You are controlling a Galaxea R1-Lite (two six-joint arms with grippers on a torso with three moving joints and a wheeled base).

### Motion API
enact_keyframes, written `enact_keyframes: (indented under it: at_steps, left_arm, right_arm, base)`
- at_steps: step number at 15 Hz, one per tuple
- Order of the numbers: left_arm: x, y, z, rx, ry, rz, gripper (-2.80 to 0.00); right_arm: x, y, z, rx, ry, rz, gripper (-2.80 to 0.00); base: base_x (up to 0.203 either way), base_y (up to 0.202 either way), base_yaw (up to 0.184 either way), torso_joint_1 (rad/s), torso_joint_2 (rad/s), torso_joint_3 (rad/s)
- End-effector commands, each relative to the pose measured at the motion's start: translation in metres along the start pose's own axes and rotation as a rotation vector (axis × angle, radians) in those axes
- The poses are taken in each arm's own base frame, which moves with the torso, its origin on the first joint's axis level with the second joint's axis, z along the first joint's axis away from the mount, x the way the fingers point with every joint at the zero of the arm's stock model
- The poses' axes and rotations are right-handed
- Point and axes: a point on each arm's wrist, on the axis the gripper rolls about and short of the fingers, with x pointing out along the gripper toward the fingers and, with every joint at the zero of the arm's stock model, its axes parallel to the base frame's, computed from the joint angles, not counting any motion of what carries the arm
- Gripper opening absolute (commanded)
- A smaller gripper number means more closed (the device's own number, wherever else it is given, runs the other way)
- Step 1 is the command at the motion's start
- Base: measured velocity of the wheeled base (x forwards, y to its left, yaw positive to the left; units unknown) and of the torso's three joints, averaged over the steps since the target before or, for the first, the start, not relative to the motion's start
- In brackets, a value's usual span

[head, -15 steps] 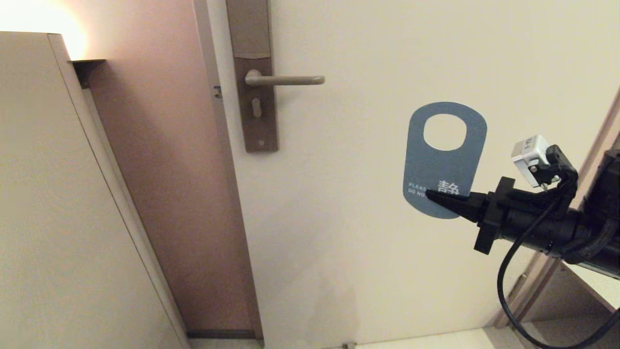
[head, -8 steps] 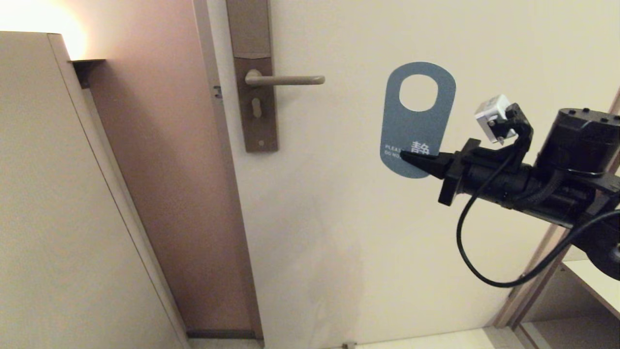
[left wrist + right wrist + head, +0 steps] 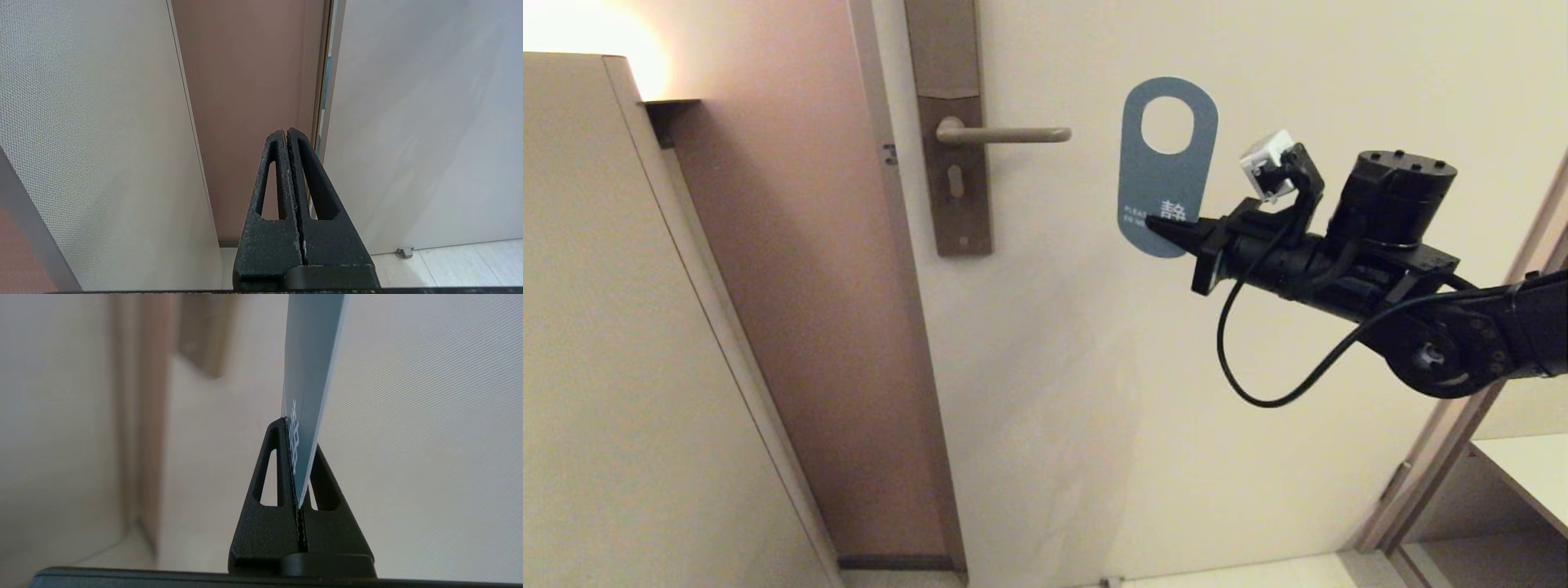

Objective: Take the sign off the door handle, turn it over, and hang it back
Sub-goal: Hang the sign back with the other side facing out

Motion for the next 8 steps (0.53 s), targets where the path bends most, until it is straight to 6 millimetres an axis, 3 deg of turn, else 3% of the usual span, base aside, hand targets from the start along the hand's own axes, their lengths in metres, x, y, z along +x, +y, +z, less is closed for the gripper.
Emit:
enact_keyframes:
  at_steps: [1,8]
  left_arm:
    - [0.0,0.0,0.0,0.0,0.001,0.001,-2.8]
    - [0.0,0.0,0.0,0.0,0.001,0.001,-2.8]
  right_arm:
    - [0.016,-0.002,-0.009,0.0,0.009,-0.043,-2.8]
    - [0.042,-0.002,-0.02,0.001,0.02,-0.127,-2.8]
  base:
    - [0.0,0.0,0.0,0.0,0.0,0.0]
    - [0.0,0.0,0.0,0.0,0.0,0.0]
